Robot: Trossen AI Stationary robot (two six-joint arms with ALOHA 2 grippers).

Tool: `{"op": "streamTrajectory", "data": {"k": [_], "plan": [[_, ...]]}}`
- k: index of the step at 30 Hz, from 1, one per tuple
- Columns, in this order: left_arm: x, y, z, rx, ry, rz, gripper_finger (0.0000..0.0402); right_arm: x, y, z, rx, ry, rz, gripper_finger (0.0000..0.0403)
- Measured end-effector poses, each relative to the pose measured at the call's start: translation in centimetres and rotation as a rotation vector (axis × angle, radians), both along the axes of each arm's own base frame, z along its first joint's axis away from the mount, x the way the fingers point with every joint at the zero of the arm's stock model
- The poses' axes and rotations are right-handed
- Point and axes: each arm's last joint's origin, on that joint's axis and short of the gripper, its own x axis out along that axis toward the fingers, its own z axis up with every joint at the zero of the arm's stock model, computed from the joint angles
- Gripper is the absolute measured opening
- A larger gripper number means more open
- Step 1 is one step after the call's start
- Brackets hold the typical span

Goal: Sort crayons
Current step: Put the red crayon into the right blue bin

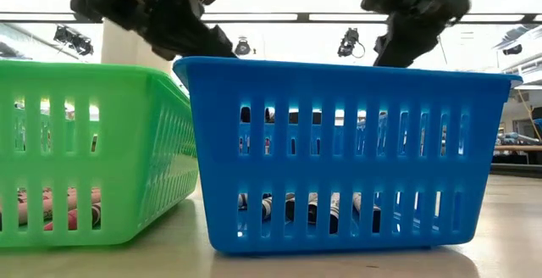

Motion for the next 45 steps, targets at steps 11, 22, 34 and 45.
{"op": "streamTrajectory", "data": {"k": [11,22,34,45], "plan": [[-0.4,0.3,-0.8,0.042,0.088,0.041,0.0172,4.5,-3.3,-4.7,-0.106,0.023,-0.037,0.0118],[-0.6,0.2,-1.0,0.046,0.116,0.043,0.0172,6.7,-9.1,-8.1,-0.161,0.006,-0.107,0.0123],[-0.6,0.5,-1.1,0.055,0.124,0.046,0.0172,7.2,-13.1,-10.4,-0.171,0.009,-0.088,0.0203],[-0.6,0.5,-1.1,0.074,0.12,0.035,0.0172,6.6,-14.9,-11.1,-0.147,0.039,-0.058,0.0194]]}}
